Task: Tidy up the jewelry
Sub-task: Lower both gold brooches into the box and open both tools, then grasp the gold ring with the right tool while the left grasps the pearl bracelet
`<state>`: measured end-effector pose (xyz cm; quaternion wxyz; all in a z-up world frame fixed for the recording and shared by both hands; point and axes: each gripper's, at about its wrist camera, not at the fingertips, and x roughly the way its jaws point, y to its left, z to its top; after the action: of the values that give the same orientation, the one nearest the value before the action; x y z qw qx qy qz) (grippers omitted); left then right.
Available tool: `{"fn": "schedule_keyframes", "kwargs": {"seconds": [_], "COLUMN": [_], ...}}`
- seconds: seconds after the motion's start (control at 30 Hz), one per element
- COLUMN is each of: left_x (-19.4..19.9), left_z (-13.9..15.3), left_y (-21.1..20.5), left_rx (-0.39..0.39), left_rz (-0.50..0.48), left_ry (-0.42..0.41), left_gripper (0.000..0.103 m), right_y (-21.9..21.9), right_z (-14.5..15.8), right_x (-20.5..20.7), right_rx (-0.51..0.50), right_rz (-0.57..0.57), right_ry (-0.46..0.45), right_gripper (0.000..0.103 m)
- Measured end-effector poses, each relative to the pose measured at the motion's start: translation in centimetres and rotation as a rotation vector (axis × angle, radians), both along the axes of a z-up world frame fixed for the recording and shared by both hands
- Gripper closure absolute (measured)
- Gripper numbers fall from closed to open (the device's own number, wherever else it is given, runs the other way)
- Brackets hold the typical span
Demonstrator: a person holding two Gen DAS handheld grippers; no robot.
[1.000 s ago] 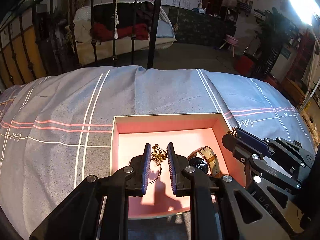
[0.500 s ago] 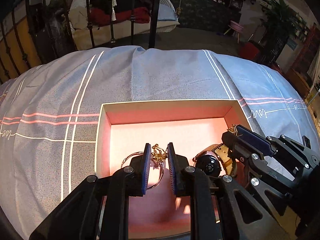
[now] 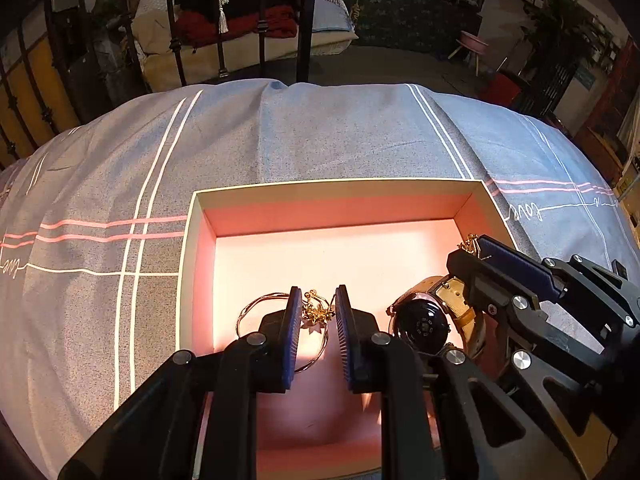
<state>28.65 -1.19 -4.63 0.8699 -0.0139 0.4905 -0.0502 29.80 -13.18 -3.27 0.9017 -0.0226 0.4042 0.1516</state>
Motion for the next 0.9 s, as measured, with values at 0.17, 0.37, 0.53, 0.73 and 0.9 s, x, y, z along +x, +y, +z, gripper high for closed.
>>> {"fn": "schedule_keyframes", "kwargs": {"seconds": [0.17,0.37,0.53,0.73,0.9], "left_x": [-0.4,-2.0,-5.6,-12.1,-16.9], "left_z": [0.5,2.3,4.5,3.9,1.3], "left_y": [0.0,1.0,2.6,4.1,4.7], "left_rx": [0.0,-0.024,-0.066,-0.099,-0.141], "left_rz": [-0.004,0.009,0.009,0.005,0.028], "left_ry": [-0.021,-0.066,-0.132,-0.141,-0.073], "left_gripper": [0.071,0.057,0.048,0.046,0.046], "right_y": [0.1,-0.6,-2.3,-4.2,-3.4], "right_z": [0.1,1.3,3.1,2.5,-0.6], "right_x": [-0.2,-1.6,-5.6,-12.1,-16.5], "right_rx": [-0.004,0.003,0.035,0.082,0.082], "right_rz": [-0.001,-0.02,-0.041,-0.043,0.006], "right_ry": [0.002,-0.037,-0.113,-0.126,-0.061], "right_gripper": [0.084,0.06,0.044,0.038,0.038]}}
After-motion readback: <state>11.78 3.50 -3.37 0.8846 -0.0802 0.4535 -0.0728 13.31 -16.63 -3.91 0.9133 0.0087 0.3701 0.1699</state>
